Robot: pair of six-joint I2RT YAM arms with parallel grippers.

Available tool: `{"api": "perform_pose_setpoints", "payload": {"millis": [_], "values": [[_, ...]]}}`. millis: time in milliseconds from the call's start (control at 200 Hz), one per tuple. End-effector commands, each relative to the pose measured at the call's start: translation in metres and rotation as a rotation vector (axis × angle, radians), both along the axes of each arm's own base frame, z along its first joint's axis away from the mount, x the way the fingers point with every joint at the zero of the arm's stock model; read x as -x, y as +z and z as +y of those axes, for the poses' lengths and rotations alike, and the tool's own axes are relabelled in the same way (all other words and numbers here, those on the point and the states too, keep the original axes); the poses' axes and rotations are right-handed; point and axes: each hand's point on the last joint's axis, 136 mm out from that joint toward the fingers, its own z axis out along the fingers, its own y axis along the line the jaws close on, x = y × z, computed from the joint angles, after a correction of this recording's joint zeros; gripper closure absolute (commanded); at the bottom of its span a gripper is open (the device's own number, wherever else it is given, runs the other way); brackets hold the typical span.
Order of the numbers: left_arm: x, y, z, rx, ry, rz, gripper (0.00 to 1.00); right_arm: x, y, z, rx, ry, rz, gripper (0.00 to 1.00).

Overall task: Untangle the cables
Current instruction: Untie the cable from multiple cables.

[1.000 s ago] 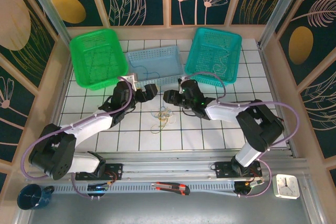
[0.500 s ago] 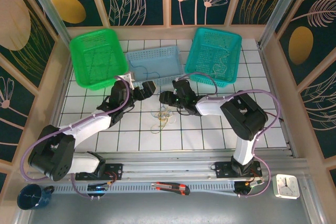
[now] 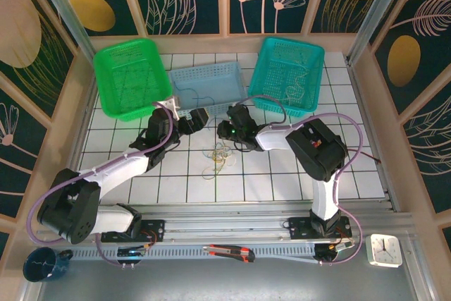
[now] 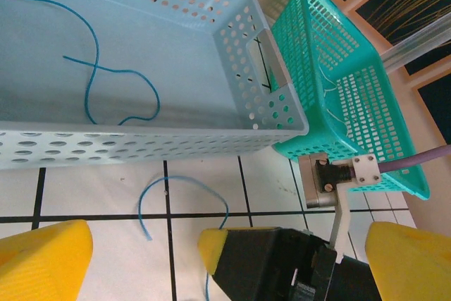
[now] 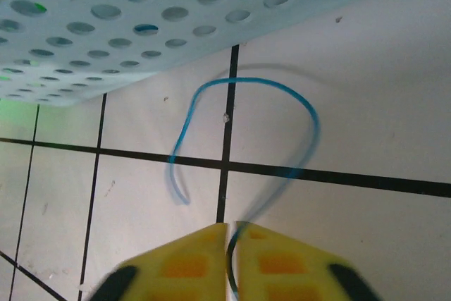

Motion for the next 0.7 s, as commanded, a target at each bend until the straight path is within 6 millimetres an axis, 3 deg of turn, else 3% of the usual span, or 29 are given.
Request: {"api": "perform_pose_setpoints", "payload": {"millis": [0,225,696], "values": [[0.001,0.005,-0.001,0.034,-0.009,-0.013,0.01,-0.001,0.007,-0.006,0.024,-0.01,-0.031,1.0],[0.001,0.003,-0.002,0.043,-0.011,-0.008,0.01,0.008,0.035,-0.009,-0.014,0.036,-0.094,1.0],[-0.001,0.018,-0.009,0.083,-0.036,-0.047,0.01,0.025,0.129,-0.003,-0.17,0.162,-0.324,1.0]]}}
